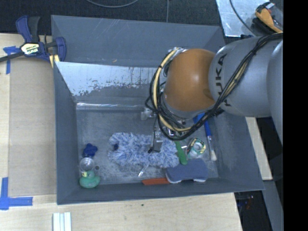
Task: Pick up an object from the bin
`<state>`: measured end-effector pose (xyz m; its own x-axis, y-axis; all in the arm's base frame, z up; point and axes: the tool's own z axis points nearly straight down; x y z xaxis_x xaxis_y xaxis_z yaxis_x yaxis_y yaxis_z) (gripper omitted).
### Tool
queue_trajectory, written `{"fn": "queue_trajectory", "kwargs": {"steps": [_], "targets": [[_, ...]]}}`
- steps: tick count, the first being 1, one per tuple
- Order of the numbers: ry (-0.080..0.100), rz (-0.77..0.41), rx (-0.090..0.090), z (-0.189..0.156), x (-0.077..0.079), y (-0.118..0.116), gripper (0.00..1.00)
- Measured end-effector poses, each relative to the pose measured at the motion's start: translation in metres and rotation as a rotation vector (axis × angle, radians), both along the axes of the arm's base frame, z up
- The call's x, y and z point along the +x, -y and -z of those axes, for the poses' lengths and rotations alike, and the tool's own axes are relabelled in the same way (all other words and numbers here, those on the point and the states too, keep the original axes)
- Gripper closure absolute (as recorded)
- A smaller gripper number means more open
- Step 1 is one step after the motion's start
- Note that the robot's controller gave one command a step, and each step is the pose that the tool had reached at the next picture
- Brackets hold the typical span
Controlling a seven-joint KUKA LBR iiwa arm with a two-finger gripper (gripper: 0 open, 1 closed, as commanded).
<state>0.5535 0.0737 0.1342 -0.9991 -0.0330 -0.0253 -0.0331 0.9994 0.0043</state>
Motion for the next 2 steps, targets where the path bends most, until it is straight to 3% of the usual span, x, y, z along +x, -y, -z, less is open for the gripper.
{"fn": "queue_trajectory", "kwargs": {"steps": [1,2], "targets": [[-0.001,-0.059,-0.001,-0.039,-0.039,-0.021,0.00],[-0.007,-0.251,-0.008,0.055,-0.060,0.009,0.00]]}}
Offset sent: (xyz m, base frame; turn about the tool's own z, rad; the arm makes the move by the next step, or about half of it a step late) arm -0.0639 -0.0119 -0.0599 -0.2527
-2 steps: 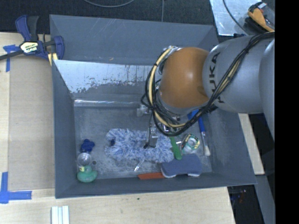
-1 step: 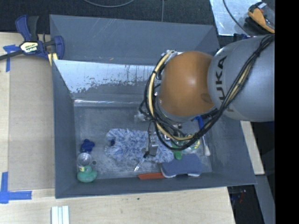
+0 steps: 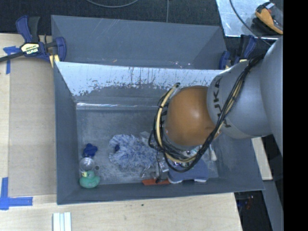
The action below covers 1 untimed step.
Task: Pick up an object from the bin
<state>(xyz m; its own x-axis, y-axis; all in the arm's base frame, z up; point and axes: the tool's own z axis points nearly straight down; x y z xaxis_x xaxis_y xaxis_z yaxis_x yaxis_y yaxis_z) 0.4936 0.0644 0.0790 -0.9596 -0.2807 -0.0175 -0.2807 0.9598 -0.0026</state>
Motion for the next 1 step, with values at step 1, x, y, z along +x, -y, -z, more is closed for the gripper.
{"fn": "queue_trajectory", "kwargs": {"steps": [1], "targets": [[0.020,0.298,0.015,-0.0437,0.0224,-0.0328,0.00]]}}
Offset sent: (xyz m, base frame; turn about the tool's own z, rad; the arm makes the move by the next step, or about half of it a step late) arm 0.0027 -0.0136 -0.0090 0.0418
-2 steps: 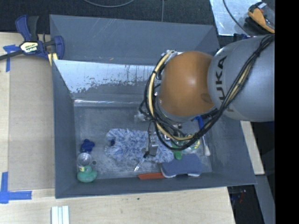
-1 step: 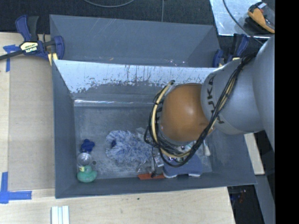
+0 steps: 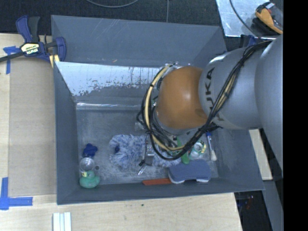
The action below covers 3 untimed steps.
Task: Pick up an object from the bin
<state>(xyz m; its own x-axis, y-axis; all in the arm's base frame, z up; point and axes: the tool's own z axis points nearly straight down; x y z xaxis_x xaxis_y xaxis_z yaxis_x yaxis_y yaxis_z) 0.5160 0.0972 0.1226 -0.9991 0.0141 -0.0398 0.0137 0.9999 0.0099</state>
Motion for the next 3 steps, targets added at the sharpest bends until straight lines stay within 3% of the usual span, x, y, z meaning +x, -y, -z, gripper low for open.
{"fn": "queue_trajectory", "kwargs": {"steps": [1,2,3], "targets": [[-0.013,-0.255,-0.013,0.049,-0.015,0.046,1.00],[-0.013,-0.255,-0.013,0.049,-0.015,0.046,1.00],[-0.028,-0.253,-0.013,0.028,-0.018,0.046,1.00]]}}
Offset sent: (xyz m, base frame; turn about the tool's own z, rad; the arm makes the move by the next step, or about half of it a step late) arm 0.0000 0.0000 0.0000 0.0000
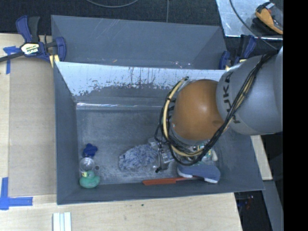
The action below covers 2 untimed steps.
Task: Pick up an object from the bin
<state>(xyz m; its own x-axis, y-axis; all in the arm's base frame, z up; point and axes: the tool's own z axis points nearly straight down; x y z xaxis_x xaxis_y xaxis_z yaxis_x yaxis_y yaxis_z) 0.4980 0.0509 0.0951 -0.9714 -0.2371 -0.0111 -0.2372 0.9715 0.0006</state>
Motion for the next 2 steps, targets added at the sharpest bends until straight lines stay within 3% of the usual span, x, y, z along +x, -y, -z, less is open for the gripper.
{"fn": "queue_trajectory", "kwargs": {"steps": [1,2], "targets": [[0.010,-0.223,-0.003,0.017,-0.011,-0.033,1.00],[0.012,0.001,0.000,-0.113,0.014,-0.019,1.00]]}}
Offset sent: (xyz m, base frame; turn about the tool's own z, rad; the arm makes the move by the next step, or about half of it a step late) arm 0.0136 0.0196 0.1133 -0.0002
